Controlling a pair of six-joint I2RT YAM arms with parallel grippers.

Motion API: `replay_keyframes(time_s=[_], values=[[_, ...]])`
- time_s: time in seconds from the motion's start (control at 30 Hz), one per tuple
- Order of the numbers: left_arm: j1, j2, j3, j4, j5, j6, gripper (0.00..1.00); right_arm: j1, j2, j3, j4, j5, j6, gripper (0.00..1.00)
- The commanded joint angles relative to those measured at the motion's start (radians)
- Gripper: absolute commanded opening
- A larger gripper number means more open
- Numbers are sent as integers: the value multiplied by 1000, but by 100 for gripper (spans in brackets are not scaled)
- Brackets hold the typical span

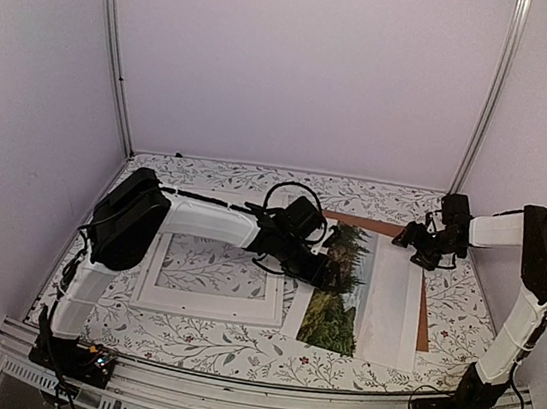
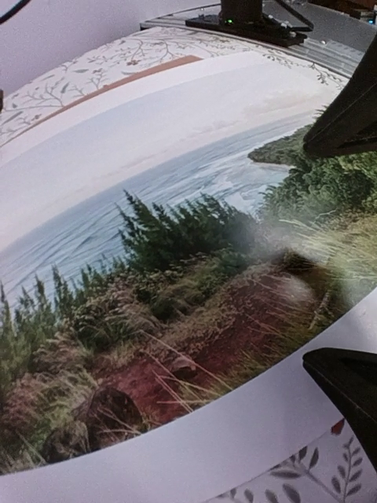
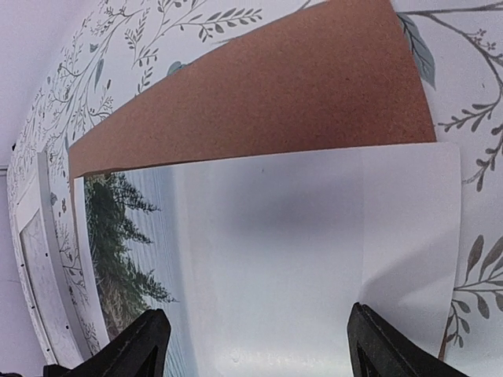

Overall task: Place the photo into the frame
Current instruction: Move the backboard to the center of the board.

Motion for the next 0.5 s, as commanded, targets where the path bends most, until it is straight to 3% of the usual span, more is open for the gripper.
replay_keyframes(time_s=[0.0, 0.2, 0.47], values=[[75, 40, 22, -32, -17, 8, 87, -6, -27, 50, -38, 27, -49, 83], [84, -62, -30, 55, 1, 50, 91, -5, -150, 19, -111, 72, -120, 84], [85, -40, 14, -74, -53, 18, 90, -6, -294, -131, -172, 39, -129, 82]])
